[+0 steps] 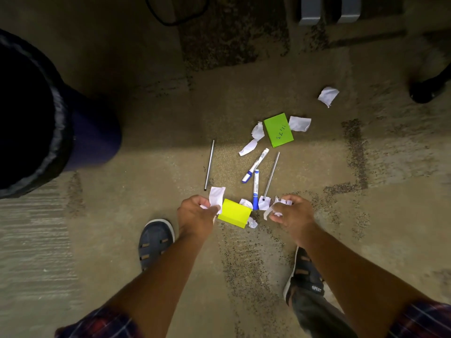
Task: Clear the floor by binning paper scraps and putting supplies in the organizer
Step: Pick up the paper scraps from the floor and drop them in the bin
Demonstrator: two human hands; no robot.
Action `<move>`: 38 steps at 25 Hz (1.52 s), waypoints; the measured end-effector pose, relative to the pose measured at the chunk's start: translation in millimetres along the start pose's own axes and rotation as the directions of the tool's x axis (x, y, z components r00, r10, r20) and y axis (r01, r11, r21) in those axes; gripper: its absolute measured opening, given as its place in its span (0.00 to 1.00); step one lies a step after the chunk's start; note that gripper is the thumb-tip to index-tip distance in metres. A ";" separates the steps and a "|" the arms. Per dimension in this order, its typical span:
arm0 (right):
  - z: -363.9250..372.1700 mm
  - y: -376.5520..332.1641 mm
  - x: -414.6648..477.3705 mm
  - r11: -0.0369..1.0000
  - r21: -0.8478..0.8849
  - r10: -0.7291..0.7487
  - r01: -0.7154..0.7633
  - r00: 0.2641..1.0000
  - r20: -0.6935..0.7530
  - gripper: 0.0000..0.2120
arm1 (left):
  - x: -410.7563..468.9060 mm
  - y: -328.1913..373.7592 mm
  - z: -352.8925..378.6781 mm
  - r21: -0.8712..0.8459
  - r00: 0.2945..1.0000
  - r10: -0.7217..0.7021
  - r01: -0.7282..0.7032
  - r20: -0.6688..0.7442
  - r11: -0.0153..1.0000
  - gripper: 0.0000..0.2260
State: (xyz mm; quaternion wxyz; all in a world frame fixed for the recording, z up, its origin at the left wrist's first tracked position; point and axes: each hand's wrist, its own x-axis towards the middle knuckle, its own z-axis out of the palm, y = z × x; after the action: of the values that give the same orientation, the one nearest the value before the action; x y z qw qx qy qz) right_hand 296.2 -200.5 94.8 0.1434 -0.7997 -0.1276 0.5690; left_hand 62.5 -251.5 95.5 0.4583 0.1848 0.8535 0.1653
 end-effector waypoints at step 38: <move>367.5 -158.9 -291.7 0.989 0.145 -0.080 -0.003 0.824 0.561 0.16 | 54.8 52.4 -387.5 -0.776 0.957 -0.241 0.027 -0.162 0.630 0.07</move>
State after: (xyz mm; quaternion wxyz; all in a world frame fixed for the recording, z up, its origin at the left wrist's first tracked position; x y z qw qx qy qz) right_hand -151.5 -129.6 294.6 0.1661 -0.5806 -0.1405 0.7846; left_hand -283.8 -223.6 283.1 0.3925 -0.1138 0.7647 0.4983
